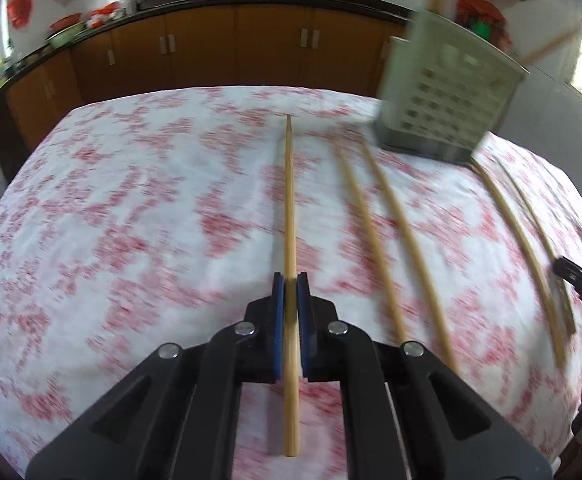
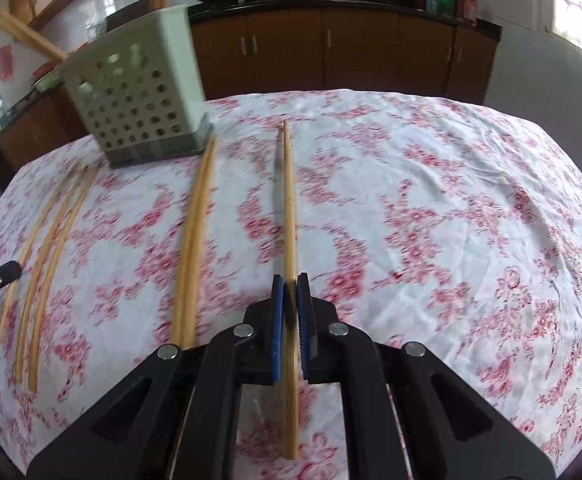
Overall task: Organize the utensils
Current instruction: 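Lower the right tool onto a chopstick and close it while the left tool grasps another, then hold the grasped chopsticks against the tablecloth with both tools, then lift the chopsticks upright with both tools and carry them over the green holder, then open both tools to drop the chopsticks into the green holder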
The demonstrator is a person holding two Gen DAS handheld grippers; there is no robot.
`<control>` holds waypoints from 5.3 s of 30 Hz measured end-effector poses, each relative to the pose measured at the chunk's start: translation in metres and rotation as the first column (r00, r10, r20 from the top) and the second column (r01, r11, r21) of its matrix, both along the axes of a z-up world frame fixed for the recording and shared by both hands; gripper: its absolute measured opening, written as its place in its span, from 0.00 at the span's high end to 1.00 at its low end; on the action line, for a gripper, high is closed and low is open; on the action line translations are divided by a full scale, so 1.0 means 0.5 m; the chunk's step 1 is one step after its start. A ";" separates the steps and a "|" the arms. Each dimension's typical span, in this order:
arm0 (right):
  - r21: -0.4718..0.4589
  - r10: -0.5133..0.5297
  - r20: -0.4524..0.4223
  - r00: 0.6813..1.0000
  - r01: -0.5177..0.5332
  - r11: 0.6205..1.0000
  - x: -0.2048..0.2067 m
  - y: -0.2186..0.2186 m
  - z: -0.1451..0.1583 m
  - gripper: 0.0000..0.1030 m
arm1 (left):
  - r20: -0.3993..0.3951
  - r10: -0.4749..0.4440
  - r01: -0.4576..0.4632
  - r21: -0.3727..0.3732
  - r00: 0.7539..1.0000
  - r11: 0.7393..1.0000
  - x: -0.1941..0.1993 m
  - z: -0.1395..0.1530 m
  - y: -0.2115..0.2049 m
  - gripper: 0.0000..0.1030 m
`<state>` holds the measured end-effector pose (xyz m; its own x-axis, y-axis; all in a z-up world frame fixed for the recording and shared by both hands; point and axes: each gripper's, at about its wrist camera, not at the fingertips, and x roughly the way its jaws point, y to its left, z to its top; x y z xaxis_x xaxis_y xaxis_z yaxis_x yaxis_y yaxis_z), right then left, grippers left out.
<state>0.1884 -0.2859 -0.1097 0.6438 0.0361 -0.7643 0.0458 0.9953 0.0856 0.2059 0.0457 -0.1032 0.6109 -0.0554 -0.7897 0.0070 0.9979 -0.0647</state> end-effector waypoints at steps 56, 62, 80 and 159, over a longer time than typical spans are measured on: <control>-0.025 -0.005 0.013 1.000 0.005 1.000 0.004 0.001 -0.003 0.92 | 0.017 0.020 -0.020 -0.049 1.000 0.999 0.013 -0.001 0.041 0.90; -0.025 -0.005 0.013 1.000 0.006 1.000 0.004 0.001 -0.003 0.92 | 0.017 0.021 -0.020 -0.048 1.000 0.999 0.013 -0.002 0.041 0.90; -0.026 -0.006 0.013 1.000 0.007 1.000 0.004 0.002 -0.003 0.92 | 0.018 0.021 -0.020 -0.048 1.000 0.999 0.013 -0.002 0.041 0.90; 0.109 0.026 0.627 0.779 -0.121 0.987 0.056 0.085 0.400 0.84 | 0.613 -0.011 0.146 -0.171 0.790 0.974 0.122 0.435 -0.128 0.89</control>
